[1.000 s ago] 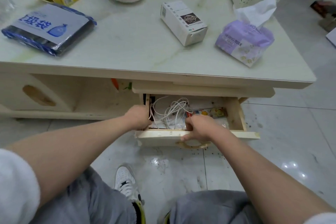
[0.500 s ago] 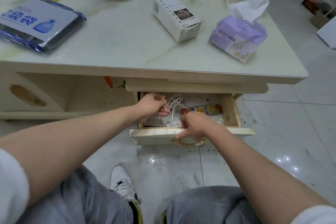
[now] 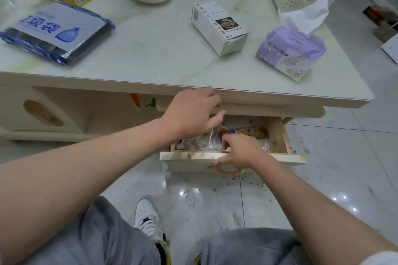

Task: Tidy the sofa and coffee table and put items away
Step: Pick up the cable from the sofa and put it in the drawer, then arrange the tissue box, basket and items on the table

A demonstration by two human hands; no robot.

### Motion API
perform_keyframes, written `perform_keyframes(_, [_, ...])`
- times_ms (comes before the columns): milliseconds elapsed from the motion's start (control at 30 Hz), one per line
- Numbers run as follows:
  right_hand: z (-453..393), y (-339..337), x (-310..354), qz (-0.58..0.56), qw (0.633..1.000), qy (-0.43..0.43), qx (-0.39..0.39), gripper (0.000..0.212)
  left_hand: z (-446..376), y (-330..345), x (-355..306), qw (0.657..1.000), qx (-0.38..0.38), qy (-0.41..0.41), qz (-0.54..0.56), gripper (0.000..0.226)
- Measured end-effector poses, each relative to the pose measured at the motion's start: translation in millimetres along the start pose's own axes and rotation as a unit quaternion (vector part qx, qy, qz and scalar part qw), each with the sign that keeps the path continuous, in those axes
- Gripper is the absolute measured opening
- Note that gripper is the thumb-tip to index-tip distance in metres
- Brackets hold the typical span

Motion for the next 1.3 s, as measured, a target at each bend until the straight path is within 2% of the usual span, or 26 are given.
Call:
perform_keyframes(100, [2.6, -13.1, 3.4, 0.099, 0.977, -0.025, -0.185, 0.073, 7.4, -9.8, -2.0, 0.987, -0.072, 0.137, -0.039, 0.026])
perform_keyframes(133, [1.5, -16.4, 5.1, 0.113, 0.966, -0.021, -0.230, 0.081, 7.5, -13.9, 0.3, 0.981, -0.102, 0.150, -0.065, 0.029])
perform_keyframes(167, [-1.5, -18.4, 4.9, 0.109, 0.960, -0.005, -0.258, 0.090, 3.1, -21.6, 6.2, 0.981, -0.126, 0.126, -0.077, 0.034])
perform_keyframes(233, [-13.6, -18.3, -3.0, 0.077, 0.964, 0.038, -0.252, 0.103, -11.7, -35.9, 30.1, 0.987, -0.136, 0.032, -0.075, 0.042])
perform_keyframes(300, [-24.2, -16.2, -10.1, 0.063, 0.968, 0.056, -0.236, 0.101, -18.8, -39.1, 55.4, 0.992, -0.105, -0.040, -0.055, 0.040])
perform_keyframes(467, [-39.2, -24.6, -9.4, 0.084, 0.945, 0.112, -0.296, 0.075, -20.6, -27.5, 66.5, 0.996, -0.056, -0.051, -0.052, 0.039])
perform_keyframes(600, [-53.6, -28.8, -1.3, 0.090, 0.933, 0.162, -0.309, 0.055, -22.4, -29.9, 69.3, 0.995, -0.063, -0.060, -0.049, 0.039])
perform_keyframes(700, [-64.8, -29.1, 0.3, 0.100, 0.940, 0.175, -0.275, 0.065, -20.0, -27.4, 68.7, 0.994, -0.073, -0.062, -0.058, 0.036])
perform_keyframes(800, [-62.2, -38.0, 3.9, 0.126, 0.961, 0.141, -0.200, 0.082, -20.8, -28.6, 67.1, 0.994, -0.065, -0.069, -0.051, 0.035])
perform_keyframes(867, [-51.3, -49.0, 3.2, 0.103, 0.984, 0.090, -0.115, 0.085, -23.0, -28.2, 69.6, 0.995, -0.039, -0.080, -0.043, 0.036])
perform_keyframes(933, [-23.5, -64.7, 4.8, 0.033, 0.998, 0.033, 0.048, 0.077, -21.1, -33.1, 67.5, 0.995, 0.005, -0.098, -0.016, 0.037])
perform_keyframes(967, [-12.2, -73.9, 6.5, 0.002, 0.994, 0.011, 0.105, 0.069, -24.9, -33.9, 70.9, 0.992, 0.031, -0.117, 0.014, 0.036])
perform_keyframes(1000, [-0.1, -85.7, 10.4, -0.026, 0.994, -0.014, 0.109, 0.057, -29.1, -32.9, 74.7, 0.988, 0.056, -0.137, 0.053, 0.036])
perform_keyframes(1033, [14.3, -102.9, 15.3, -0.047, 0.996, -0.035, 0.072, 0.045, -30.2, -37.7, 75.0, 0.979, 0.078, -0.162, 0.095, 0.036])
perform_keyframes(1067, [30.6, -124.5, 19.2, -0.075, 0.996, -0.048, 0.000, 0.034, -30.4, -45.2, 71.6, 0.971, 0.096, -0.179, 0.126, 0.036])
perform_keyframes(1167, [67.1, -186.0, 10.5, -0.168, 0.964, -0.036, -0.205, 0.016, -33.4, -63.7, 65.2, 0.954, 0.120, -0.201, 0.187, 0.039])
perform_keyframes(1300, [65.1, -227.7, -1.5, -0.208, 0.934, -0.031, -0.288, 0.011, -19.8, -87.3, 82.2, 0.978, 0.065, -0.170, 0.097, 0.035])
Point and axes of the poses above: each hand's wrist, its own z-axis away from the middle knuckle, its own y-axis out of the palm, x = y × z, the point moved 6 cm from there along -z, towards the middle knuckle, and after that the axes turned 7 degrees about z, right-handed, at the moved point
